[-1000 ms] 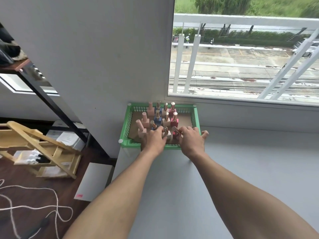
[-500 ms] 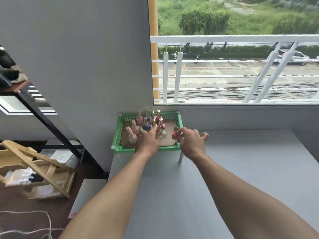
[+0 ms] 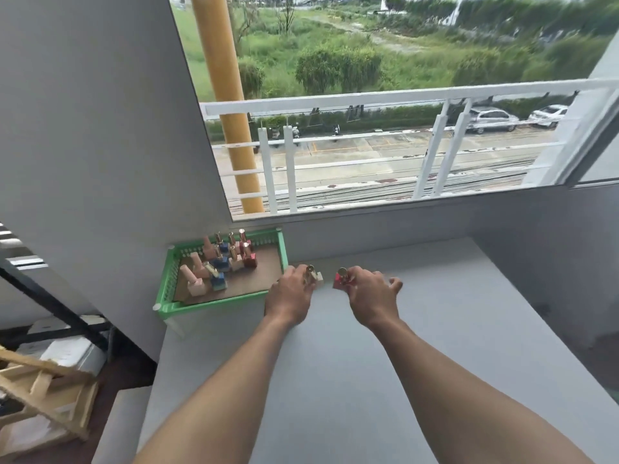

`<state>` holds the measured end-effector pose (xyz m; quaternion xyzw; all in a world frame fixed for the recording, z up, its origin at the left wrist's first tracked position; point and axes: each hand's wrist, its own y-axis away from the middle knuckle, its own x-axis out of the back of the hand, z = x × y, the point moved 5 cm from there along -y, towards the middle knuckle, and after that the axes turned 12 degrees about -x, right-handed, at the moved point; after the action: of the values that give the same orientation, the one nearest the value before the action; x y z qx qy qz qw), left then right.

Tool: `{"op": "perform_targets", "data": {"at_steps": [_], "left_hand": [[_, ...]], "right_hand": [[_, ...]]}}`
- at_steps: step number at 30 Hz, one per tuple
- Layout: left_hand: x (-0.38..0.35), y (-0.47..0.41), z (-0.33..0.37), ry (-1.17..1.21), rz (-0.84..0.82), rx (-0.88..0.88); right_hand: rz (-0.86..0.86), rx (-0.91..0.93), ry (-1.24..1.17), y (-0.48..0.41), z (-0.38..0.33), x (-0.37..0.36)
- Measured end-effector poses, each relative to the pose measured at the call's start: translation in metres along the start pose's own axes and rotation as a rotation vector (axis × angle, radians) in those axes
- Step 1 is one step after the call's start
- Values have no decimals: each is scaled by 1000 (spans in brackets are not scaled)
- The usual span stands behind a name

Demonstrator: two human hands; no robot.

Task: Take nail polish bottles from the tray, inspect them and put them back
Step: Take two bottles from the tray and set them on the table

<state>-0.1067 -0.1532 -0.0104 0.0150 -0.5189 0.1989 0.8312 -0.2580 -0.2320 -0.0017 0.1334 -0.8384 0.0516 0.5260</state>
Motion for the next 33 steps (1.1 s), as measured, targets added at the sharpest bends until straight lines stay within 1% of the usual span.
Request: {"op": "perform_targets", "data": {"at_steps": [7, 11, 20, 26, 33], "left_hand": [[-46, 8, 50, 35, -80, -38], [-73, 27, 69, 88, -114, -1], [-137, 76, 84, 185, -210, 82], [-164, 98, 79, 264, -260, 104], [-185, 129, 75, 340, -311, 162]], "right_hand": [[20, -95, -42, 8, 76, 20], [10, -140, -17, 15, 119, 19], [-166, -175, 37, 38, 183, -16], [-256, -173, 36, 53, 205, -35], [-399, -170, 40, 72, 227, -59]]}}
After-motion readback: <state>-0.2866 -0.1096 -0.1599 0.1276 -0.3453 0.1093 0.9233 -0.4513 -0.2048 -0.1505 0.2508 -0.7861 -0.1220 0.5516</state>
